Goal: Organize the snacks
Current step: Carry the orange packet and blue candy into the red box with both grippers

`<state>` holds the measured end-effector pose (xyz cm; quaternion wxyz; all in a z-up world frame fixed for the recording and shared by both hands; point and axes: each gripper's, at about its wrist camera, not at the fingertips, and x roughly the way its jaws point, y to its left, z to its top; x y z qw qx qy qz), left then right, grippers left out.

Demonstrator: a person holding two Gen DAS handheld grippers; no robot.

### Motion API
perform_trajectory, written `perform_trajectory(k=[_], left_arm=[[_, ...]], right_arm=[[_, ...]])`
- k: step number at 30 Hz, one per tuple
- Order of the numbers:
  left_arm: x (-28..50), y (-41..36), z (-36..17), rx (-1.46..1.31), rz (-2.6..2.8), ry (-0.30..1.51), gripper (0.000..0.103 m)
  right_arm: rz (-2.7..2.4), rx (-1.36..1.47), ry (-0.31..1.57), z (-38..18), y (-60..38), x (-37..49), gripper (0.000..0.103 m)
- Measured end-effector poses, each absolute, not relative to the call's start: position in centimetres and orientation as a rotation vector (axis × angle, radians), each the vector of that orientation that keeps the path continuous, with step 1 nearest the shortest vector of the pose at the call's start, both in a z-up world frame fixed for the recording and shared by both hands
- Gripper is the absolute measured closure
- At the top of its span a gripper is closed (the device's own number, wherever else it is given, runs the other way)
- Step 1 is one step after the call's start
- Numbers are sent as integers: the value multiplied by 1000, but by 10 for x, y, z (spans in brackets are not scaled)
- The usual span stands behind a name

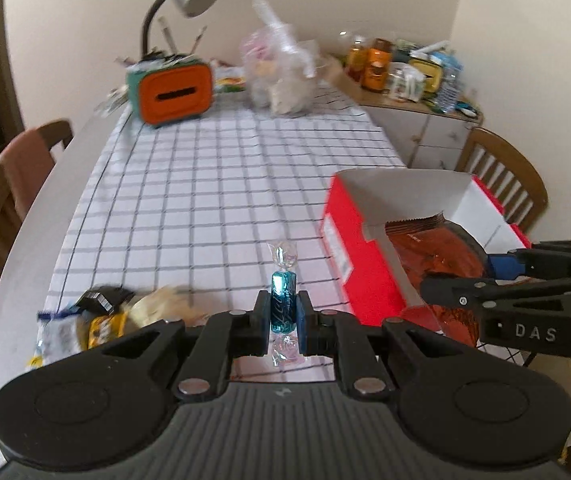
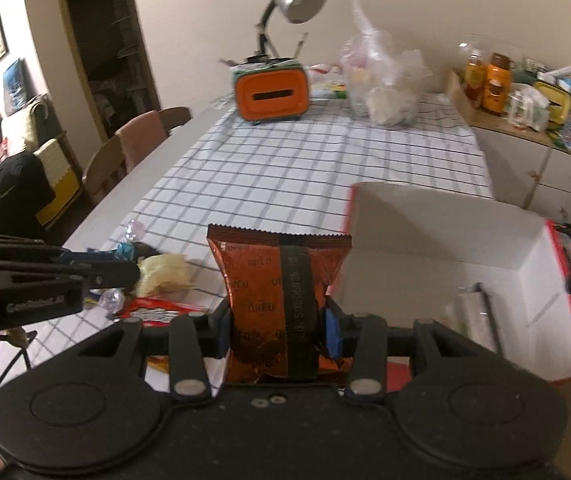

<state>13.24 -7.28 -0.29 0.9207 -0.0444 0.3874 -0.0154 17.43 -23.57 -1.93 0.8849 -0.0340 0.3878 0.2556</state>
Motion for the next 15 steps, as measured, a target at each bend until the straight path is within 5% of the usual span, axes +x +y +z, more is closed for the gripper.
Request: perform_trajectory(k=[15], left_arm=[[196,-183,-11,8,-136,861,90]], right_arm=[[388,-73,825,-31,-343,223,60]])
